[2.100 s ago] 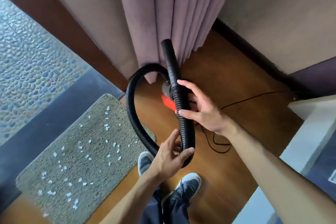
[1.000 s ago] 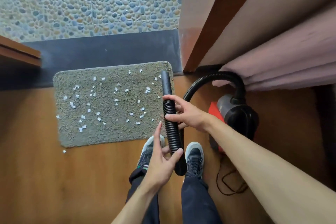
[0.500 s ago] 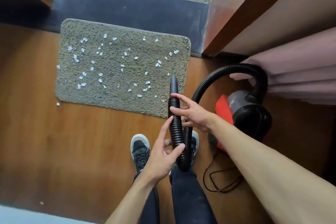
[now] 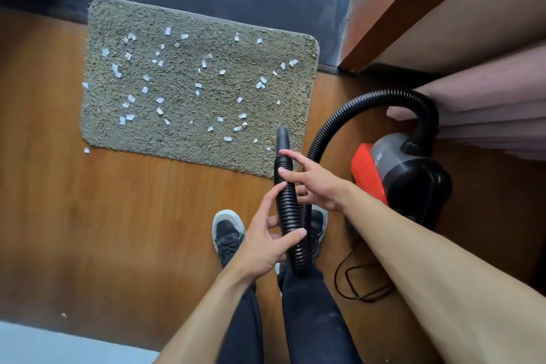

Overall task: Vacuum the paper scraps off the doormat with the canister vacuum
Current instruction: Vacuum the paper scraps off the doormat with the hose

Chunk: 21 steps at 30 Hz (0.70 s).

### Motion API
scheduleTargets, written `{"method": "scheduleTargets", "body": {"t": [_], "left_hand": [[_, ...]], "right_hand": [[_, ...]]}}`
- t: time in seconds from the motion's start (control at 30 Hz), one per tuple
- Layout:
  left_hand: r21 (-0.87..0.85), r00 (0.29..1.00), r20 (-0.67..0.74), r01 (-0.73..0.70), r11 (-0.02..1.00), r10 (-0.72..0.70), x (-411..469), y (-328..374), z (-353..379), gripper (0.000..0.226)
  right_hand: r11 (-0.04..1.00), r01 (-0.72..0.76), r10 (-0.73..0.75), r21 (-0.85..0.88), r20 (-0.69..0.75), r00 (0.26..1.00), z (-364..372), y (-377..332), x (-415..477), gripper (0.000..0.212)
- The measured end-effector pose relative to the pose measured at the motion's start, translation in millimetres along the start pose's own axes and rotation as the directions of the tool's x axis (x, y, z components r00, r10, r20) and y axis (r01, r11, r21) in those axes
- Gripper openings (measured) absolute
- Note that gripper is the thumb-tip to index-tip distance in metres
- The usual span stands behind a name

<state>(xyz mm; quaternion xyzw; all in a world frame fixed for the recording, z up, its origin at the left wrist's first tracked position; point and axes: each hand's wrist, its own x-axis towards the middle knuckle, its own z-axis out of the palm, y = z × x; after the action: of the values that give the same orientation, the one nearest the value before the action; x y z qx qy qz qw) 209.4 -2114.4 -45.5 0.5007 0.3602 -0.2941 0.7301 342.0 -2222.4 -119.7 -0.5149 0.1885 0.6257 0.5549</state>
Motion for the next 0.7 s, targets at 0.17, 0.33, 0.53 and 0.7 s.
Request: {"method": "scheduleTargets", "body": {"t": [0.17,0.33,0.53,0.7], "left_hand": [[-0.016,0.999,-0.009,0.043,0.999,-0.043,7.3,-2.2,-5.4,0.075],[-0.010,0.997,-0.029,0.065,0.998,-0.065,18.4,-1.6,-0.7,0.075],[0.001,0.997,-0.027,0.072,0.997,-0.072,29.9,-1.7,6.6,0.076],[0.028,0.996,-0.049,0.081,0.996,-0.079,31.9,-3.6,4.9,0.076]], "right_hand": [[0.998,0.051,-0.054,-0.038,-0.081,0.995,5.0,2.8,6.5,0.056],[0.993,0.114,-0.101,0.022,-0.324,0.941,5.5,29.6,9.0,0.052],[0.990,-0.010,0.117,0.142,-0.771,0.626,-32.7,107.0,-15.4,0.022],[0.967,-0.089,0.253,0.237,-0.914,0.318,-67.5,138.2,-54.8,0.061]]}}
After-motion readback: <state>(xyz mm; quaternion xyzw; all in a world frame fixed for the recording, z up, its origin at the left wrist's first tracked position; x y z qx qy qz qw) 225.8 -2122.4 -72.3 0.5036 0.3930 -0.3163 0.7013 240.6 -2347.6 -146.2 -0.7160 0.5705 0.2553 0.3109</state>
